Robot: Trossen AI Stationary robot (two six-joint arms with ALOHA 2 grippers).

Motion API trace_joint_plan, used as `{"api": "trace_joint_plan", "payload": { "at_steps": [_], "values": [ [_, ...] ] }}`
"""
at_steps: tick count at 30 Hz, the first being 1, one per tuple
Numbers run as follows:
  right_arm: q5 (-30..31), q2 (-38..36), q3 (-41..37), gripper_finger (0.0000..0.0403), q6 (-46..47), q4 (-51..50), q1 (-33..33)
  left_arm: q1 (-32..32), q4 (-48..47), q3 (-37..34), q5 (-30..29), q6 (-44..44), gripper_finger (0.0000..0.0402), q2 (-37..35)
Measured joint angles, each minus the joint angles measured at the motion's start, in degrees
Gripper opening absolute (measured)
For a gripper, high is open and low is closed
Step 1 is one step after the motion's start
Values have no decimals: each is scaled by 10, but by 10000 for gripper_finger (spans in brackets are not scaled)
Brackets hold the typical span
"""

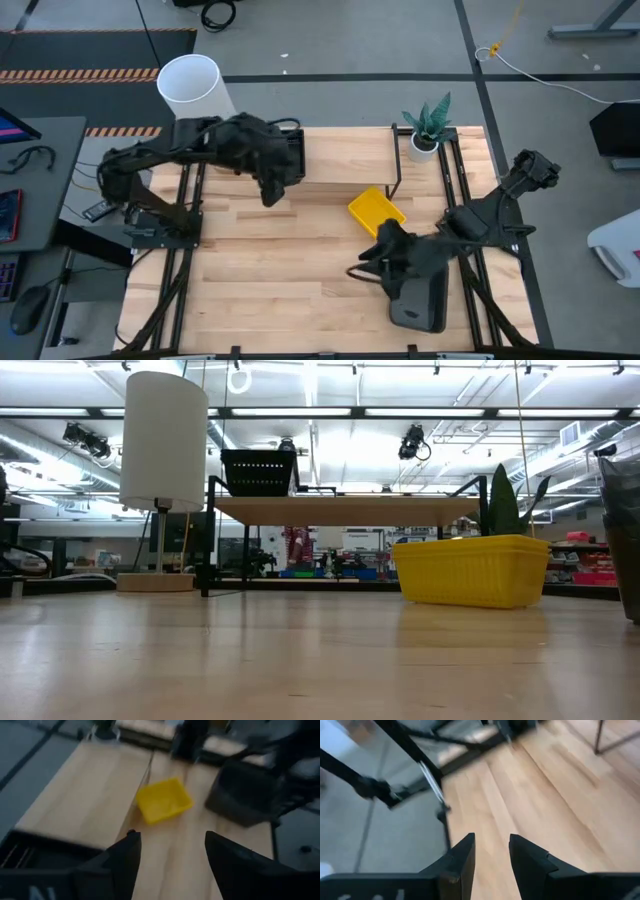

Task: Stack baskets on shelf by color
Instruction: Put the stacked yellow bin on the shelf

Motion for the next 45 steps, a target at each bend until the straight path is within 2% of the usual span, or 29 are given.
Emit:
{"api": "trace_joint_plan", "payload": {
  "at_steps": [4, 8, 12, 15, 23, 28, 32, 36, 39, 45],
  "values": [
    [-34, -3, 0, 122, -20, -61, -30, -61, 29, 0, -29, -2, 204, -7],
    [-54, -5, 0, 122, -63, -96, -58, -115, 28, 0, -86, -15, 185, -6],
    [-107, -4, 0, 122, -118, -126, -91, -161, 45, -1, -153, -13, 167, -6],
    [-139, -4, 0, 122, -158, -153, -121, -182, 48, -1, -177, -11, 155, -6],
    [-243, -3, 0, 128, -260, -252, -198, -195, 81, -1, -181, 59, 131, -12],
    [-233, 0, 0, 140, -334, -306, -221, -197, 96, 0, -167, 123, 119, -25],
    [-217, 0, -6, 151, -378, -310, -237, -187, 99, 0, -156, 155, 117, -27],
    [-220, 0, -33, 167, -415, -296, -249, -174, 106, -9, -116, 156, 117, -28],
    [-227, 0, -61, 181, -440, -282, -258, -172, 107, -39, -113, 135, 117, -35],
    [-246, 0, -102, 197, -463, -267, -267, -178, 171, -115, -115, 107, 116, -71]
  ]
}}
